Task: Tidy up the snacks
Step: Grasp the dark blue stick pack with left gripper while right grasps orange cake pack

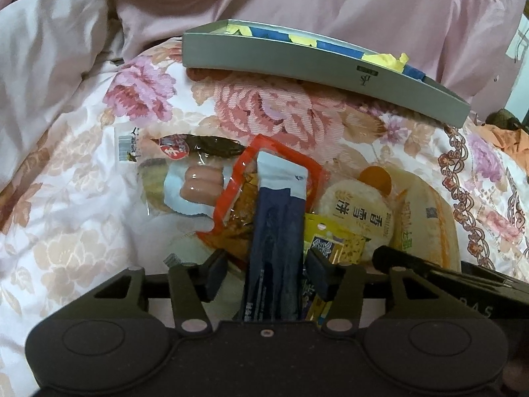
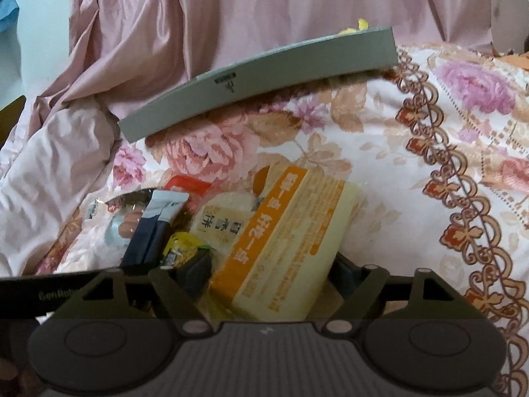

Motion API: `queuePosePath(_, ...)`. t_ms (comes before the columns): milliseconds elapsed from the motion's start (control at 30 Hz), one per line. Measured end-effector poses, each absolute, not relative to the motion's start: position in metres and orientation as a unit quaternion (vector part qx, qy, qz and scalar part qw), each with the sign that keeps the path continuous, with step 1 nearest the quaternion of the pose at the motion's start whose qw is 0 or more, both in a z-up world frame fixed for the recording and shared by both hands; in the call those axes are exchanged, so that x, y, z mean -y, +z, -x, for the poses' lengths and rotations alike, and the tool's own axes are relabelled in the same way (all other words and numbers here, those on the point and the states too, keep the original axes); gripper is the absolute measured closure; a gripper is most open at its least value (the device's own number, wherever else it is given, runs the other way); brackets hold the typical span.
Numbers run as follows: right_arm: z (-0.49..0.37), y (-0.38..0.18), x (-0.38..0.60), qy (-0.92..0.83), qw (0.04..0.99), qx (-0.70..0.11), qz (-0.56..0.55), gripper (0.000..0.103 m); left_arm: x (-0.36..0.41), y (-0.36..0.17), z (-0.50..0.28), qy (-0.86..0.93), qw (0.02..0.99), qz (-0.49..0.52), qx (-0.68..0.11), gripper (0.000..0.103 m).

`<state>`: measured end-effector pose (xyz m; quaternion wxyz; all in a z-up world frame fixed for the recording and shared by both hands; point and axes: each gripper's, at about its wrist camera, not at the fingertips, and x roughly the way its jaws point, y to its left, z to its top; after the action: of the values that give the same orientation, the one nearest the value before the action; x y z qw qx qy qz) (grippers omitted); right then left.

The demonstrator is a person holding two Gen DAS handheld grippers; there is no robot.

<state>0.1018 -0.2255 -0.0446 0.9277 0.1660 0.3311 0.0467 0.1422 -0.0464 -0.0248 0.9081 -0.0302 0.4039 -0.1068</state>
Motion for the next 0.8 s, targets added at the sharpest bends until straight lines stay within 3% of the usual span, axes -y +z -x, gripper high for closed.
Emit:
queuePosePath(67,-0.102,-0.047,0.227,0.05,0.926,-0.332,-0.174,0.021,0.048,-0.024,-0.141,-0.111,0.907,0.029,-0.405,0.064)
queuePosePath(167,-0.101,-0.046,0.229,0.042,0.926,-0.33,-0.176,0.031,0.052,-0.022,-0.136,-0.117,0.907,0.015,-0.404,0.07)
queuePosePath(800,-0.075,-0.031,0.227,0.027,0.941,-0.296,-0.164,0.046,0.049,0.0,-0.106,-0.114,0.915,0.035,-0.386,0.075)
